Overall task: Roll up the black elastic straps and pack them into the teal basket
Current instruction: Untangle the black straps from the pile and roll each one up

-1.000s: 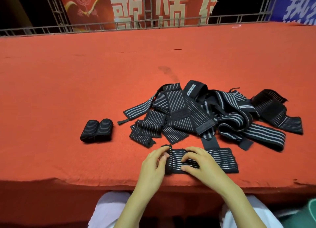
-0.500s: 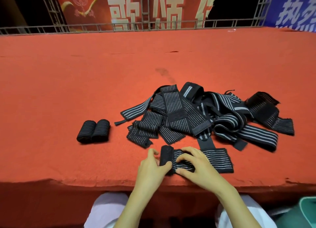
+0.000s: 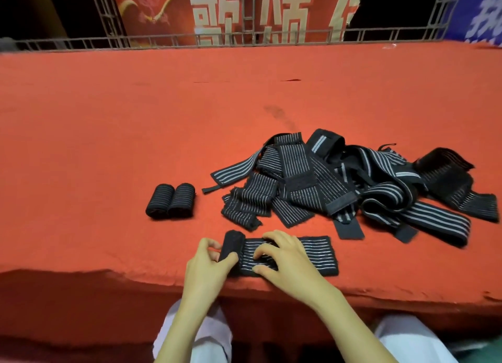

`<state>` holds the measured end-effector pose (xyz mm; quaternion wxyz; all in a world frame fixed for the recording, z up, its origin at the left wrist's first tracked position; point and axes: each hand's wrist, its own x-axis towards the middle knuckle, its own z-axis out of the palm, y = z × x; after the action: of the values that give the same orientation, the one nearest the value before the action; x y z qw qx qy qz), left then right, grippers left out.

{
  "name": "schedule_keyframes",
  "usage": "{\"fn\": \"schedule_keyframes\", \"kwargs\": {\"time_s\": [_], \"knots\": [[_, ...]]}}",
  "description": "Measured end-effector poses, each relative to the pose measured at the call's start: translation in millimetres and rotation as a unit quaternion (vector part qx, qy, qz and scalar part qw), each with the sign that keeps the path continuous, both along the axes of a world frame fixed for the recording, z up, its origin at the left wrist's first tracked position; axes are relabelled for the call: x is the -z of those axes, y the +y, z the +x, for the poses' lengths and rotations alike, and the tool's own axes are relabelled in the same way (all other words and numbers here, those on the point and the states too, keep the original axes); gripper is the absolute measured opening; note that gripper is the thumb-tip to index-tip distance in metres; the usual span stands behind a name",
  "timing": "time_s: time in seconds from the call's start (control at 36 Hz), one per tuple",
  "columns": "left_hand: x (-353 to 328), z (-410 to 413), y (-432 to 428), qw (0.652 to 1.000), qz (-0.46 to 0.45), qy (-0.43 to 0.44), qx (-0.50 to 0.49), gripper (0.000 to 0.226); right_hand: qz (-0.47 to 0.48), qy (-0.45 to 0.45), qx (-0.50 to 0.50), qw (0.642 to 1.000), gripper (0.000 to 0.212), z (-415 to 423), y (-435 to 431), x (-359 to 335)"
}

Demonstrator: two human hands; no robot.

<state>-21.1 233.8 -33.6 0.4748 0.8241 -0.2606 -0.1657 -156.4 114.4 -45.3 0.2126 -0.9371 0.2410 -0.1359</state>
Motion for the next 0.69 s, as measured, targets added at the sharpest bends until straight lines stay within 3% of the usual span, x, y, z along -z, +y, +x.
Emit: {"fn": "schedule_keyframes", "kwargs": {"time_s": [0.33, 0.42, 0.5, 0.61, 0.69], "knots": [[13, -38, -21, 0.97, -0.043, -0.234, 0.042, 0.031, 0.046, 0.0, 0.048, 0.998, 0.02, -31, -20, 5], [15, -46, -27, 0.961, -0.044, -0.266, 0.054, 0.033, 0.066, -0.016, 0.052, 0.996, 0.035, -36, -23, 8], [17, -46, -29, 0.961, -0.062, -0.26, 0.072, 0.031, 0.079, -0.026, 0.055, 0.995, 0.05, -41, -25, 10], [15, -43, -25, 0.971, -0.088, -0.187, 0.122, 0.03, 0.086, -0.018, 0.048, 0.995, 0.033, -46, -29, 10], [11, -40, -24, 0.974, -0.082, -0.141, 0.16, 0.032, 0.091, -0.019, 0.044, 0.995, 0.052, -49, -31, 9]]}}
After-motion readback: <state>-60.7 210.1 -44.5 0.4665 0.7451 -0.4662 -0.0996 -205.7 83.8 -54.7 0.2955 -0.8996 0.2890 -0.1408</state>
